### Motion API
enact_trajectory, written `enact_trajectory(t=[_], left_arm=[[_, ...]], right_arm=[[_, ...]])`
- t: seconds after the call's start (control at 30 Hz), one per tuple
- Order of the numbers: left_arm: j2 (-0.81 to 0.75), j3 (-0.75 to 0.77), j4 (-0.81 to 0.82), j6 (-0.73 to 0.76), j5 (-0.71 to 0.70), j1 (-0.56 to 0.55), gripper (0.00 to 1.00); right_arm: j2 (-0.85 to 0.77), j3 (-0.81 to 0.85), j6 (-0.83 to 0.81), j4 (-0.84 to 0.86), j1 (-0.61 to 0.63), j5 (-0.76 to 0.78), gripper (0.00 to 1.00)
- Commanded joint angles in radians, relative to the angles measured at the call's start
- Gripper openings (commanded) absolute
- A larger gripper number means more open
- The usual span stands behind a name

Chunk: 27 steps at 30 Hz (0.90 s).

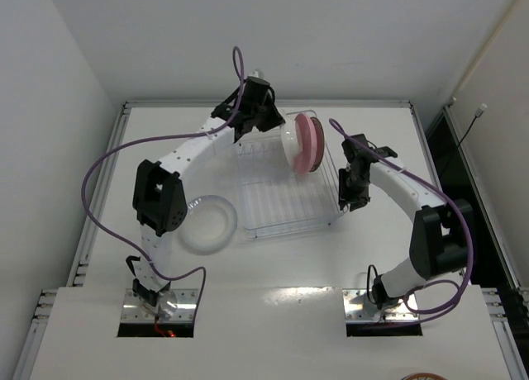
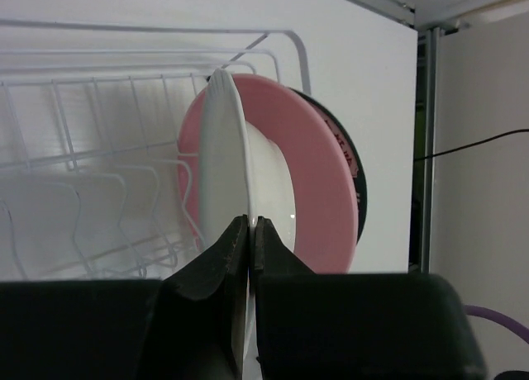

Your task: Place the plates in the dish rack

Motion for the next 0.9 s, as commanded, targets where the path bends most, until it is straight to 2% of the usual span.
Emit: enact_trajectory(t=[0.0,0.2,0.47,0.67,0.87], left_arm=[[-0.040,0.088,0.080,-0.062,-0.058,-0.021,0.00],[-0.011,0.098,0.052,-0.071,-0.132,-0.055,0.00],[0.052,0.182,-0.092,-0.080,-0.299,-0.113,0.00],[0.111,0.203,-0.150,-0.089,-0.299,-0.133,0.00],[0.144,0.240,-0.259,-0.089,-0.379,-0.153,0.00]], right_arm=[[0.000,-0.002,-0.007,0.008,-0.012,-0.003,0.27],[0.000,-0.002,-0.027,0.008,-0.021,-0.013,0.27],[0.009,-0.011,-0.058,-0.001,-0.030,-0.034,0.26],[0.000,-0.011,-0.067,-0.010,-0.048,-0.034,0.26],[-0.010,-0.020,-0.076,-0.010,-0.048,-0.054,0.26]])
